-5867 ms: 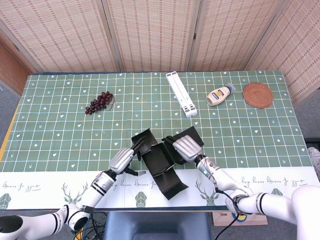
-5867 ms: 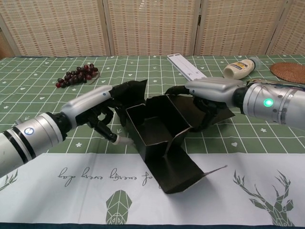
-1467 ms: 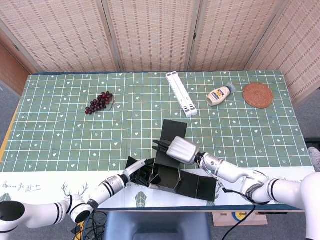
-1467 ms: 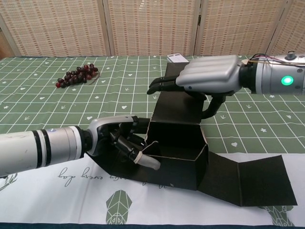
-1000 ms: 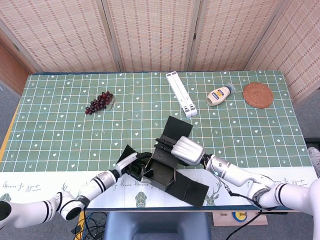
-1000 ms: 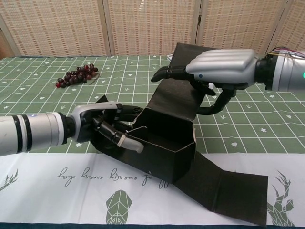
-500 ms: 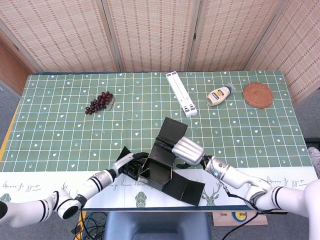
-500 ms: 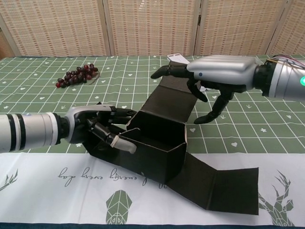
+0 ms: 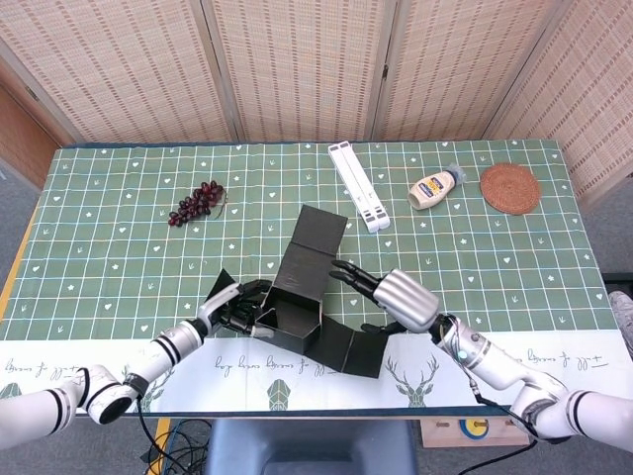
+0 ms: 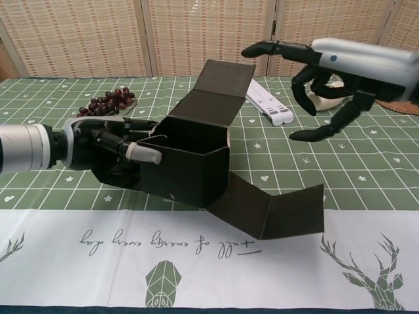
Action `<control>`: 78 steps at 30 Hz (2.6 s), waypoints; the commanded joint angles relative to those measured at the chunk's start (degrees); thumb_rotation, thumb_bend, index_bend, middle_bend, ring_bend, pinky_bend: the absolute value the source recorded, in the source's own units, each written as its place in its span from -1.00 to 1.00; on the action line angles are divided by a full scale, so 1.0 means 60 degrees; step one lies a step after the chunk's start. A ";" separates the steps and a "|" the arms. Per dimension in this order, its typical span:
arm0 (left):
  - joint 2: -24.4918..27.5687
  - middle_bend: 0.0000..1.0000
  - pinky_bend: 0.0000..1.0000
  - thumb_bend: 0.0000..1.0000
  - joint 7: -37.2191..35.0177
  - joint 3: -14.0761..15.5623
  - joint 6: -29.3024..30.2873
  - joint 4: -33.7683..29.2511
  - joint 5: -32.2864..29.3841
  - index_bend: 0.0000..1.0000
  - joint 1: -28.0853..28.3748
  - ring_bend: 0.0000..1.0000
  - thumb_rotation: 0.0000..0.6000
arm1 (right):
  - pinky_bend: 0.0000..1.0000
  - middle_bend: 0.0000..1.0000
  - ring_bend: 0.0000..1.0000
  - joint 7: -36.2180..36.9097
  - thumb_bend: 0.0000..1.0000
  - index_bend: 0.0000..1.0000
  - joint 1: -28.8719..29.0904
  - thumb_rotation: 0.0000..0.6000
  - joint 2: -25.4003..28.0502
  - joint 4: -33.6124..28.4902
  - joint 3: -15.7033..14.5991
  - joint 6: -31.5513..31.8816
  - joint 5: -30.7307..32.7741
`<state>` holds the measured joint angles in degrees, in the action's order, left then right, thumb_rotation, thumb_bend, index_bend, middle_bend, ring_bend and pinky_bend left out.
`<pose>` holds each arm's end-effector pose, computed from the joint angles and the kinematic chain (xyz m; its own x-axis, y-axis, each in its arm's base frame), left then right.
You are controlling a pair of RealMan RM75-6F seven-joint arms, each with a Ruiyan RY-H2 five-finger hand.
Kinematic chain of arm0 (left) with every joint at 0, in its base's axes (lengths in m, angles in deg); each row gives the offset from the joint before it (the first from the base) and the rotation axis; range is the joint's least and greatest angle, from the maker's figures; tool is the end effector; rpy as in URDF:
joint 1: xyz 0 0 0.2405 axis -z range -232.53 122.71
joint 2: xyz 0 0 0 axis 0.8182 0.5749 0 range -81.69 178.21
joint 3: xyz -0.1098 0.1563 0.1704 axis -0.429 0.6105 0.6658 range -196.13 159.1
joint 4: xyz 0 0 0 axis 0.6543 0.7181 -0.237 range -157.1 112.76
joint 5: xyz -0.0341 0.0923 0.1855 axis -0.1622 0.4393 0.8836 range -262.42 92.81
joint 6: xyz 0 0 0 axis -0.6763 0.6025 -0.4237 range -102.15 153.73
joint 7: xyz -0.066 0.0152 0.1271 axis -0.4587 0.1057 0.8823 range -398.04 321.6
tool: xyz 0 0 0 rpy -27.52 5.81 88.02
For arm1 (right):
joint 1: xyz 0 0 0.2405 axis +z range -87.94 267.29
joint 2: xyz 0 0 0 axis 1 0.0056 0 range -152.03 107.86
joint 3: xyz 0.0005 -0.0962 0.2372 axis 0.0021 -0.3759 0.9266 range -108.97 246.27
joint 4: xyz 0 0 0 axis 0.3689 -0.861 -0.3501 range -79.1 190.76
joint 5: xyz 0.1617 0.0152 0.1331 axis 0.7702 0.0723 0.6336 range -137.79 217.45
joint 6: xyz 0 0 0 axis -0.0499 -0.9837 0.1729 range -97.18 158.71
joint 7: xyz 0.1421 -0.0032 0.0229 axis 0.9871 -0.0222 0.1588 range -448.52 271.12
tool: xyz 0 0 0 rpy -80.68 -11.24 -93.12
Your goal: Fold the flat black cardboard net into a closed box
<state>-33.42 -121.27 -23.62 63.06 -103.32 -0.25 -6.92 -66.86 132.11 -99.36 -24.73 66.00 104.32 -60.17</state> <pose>-0.1527 0.3412 -0.0212 -0.6369 0.6797 0.3638 0.7063 0.3254 0.6287 -0.1548 -0.3100 0.0498 0.2729 -0.2464 0.9299 -0.7046 -0.7093 0.0189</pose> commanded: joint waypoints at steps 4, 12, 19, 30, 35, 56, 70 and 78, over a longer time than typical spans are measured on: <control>0.0666 -0.51 0.67 -0.81 -0.1995 -0.0099 -0.0095 0.0000 0.0195 -0.54 0.0075 0.04 1.00 | 0.94 -1.00 0.34 0.0184 -0.51 -1.00 -0.0688 1.00 -0.0022 0.0140 -0.0023 0.0821 0.0007; 0.1224 -0.51 0.68 -0.81 -0.4339 -0.0074 -0.0098 0.0256 0.0584 -0.54 0.0277 0.04 1.00 | 0.94 -1.00 0.34 -0.0024 -0.51 -1.00 -0.1292 1.00 -0.0306 0.0589 0.0088 0.1455 0.0075; 0.1550 -0.51 0.68 -0.81 -0.5678 0.0062 -0.0079 0.0329 0.0800 -0.54 0.0501 0.04 1.00 | 0.94 -1.00 0.31 -0.0887 -0.56 -1.00 -0.1517 1.00 -0.1033 0.1175 0.0542 0.1829 0.0218; 0.1961 -0.51 0.68 -0.81 -0.6469 0.0242 0.0005 -0.0026 0.0900 -0.56 0.0754 0.04 1.00 | 0.94 -1.00 0.26 -0.2166 -0.73 -1.00 -0.1128 1.00 -0.3267 0.2414 0.1507 0.2200 0.0265; 0.2101 -0.51 0.68 -0.81 -0.6550 0.0341 0.0077 -0.0203 0.0959 -0.56 0.0831 0.04 1.00 | 0.94 -1.00 0.23 -0.2189 -0.74 -1.00 -0.0825 1.00 -0.4167 0.3192 0.1818 0.2354 0.0240; 0.1846 -0.51 0.68 -0.81 -0.4454 0.1025 0.0575 -0.0181 0.1201 -0.56 0.0930 0.03 1.00 | 0.94 -1.00 0.21 -0.2485 -0.68 -1.00 0.0188 1.00 -0.4993 0.4433 0.2011 0.2521 -0.0155; 0.1554 -0.51 0.68 -0.81 -0.2750 0.0879 0.0508 -0.0275 0.0593 -0.57 0.0820 0.02 1.00 | 0.94 -1.00 0.21 -0.2902 -0.68 -1.00 0.0011 1.00 -0.4198 0.3609 0.1655 0.2189 -0.0069; 0.1487 -0.51 0.68 -0.81 -0.2608 0.0881 0.0376 -0.0152 0.0533 -0.57 0.0807 0.01 1.00 | 0.94 -1.00 0.21 -0.2788 -0.68 -1.00 -0.0151 1.00 -0.4158 0.3658 0.1560 0.2289 -0.0025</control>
<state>-24.36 -137.14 -18.32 65.43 -104.34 3.04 -2.08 -83.64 131.18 -124.25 -2.85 75.33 117.98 -60.28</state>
